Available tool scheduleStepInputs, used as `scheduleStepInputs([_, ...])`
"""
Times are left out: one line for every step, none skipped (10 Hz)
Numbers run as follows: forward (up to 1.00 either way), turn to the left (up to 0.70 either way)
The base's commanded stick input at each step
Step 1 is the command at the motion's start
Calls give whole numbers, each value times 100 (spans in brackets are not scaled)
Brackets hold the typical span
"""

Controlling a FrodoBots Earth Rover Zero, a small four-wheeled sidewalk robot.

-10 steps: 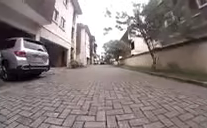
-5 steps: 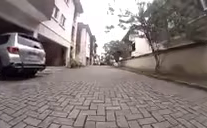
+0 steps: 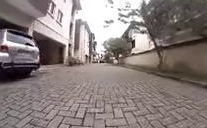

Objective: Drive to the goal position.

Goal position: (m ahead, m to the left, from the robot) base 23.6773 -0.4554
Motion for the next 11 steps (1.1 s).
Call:
scheduleStepInputs([70, 0])
scheduleStepInputs([70, 0])
scheduleStepInputs([70, 0])
scheduleStepInputs([70, 0])
scheduleStepInputs([70, 0])
scheduleStepInputs([70, 0])
scheduleStepInputs([70, 0])
scheduleStepInputs([70, 0])
scheduleStepInputs([70, 0])
scheduleStepInputs([70, 0])
scheduleStepInputs([70, 0])
